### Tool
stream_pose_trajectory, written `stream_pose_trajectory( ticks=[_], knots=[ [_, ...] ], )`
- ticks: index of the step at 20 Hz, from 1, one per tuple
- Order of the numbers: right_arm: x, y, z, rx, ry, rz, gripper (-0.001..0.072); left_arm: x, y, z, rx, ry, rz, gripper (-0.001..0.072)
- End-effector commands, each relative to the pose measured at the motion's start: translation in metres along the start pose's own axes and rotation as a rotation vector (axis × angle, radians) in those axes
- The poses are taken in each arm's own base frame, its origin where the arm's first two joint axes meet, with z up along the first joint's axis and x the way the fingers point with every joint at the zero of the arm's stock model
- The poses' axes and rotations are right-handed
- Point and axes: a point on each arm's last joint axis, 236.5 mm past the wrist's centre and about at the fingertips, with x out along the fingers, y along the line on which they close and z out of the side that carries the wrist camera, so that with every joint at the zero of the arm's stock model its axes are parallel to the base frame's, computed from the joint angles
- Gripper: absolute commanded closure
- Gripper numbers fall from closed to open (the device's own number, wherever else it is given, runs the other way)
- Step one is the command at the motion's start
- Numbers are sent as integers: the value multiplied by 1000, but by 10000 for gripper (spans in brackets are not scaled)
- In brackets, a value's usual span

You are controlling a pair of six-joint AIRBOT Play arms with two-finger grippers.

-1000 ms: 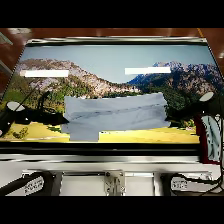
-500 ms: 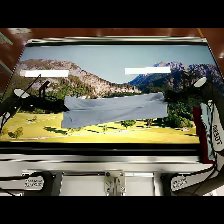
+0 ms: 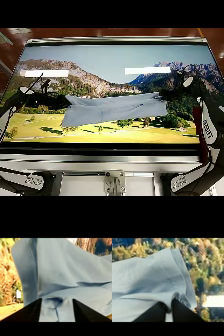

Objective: Fold the shirts.

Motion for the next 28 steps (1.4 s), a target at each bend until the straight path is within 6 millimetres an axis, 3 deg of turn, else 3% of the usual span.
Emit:
stream_pose_trajectory(
  ticks=[1,3,5,7,9,11,15,18,19,20,23,24,26,28],
  knots=[
    [-14,0,3,-4,-9,-11,15,-4,1,-3,-42,25,-18,160],
    [-35,4,9,-8,-38,29,9,-11,1,-7,-49,53,-36,161],
    [-53,-12,16,55,-76,48,9,-21,-1,-7,-54,70,-55,178],
    [-56,-26,15,199,-78,143,9,-26,-4,-7,-65,79,-64,177],
    [-47,-25,12,325,-54,280,9,-28,-14,-8,-67,88,-97,177],
    [-32,-12,10,364,-27,393,9,-27,-18,-10,-67,99,-107,178],
    [7,3,-5,392,45,435,10,-28,-21,-15,-66,120,-117,184],
    [23,18,-14,371,88,438,11,-28,-24,-13,-72,113,-131,185],
    [26,22,-15,360,92,434,21,-28,-27,-10,-79,103,-143,255],
    [28,26,-17,345,99,429,82,-28,-32,-7,-90,91,-164,305],
    [23,37,-23,321,131,448,558,-32,-54,5,-106,46,-262,347],
    [15,37,-23,310,133,455,642,-33,-62,8,-98,33,-291,419],
    [-13,42,-17,242,104,462,643,-30,-77,12,-85,16,-326,551],
    [-51,47,-5,176,46,440,643,-20,-93,13,-71,2,-332,583]
  ],
)
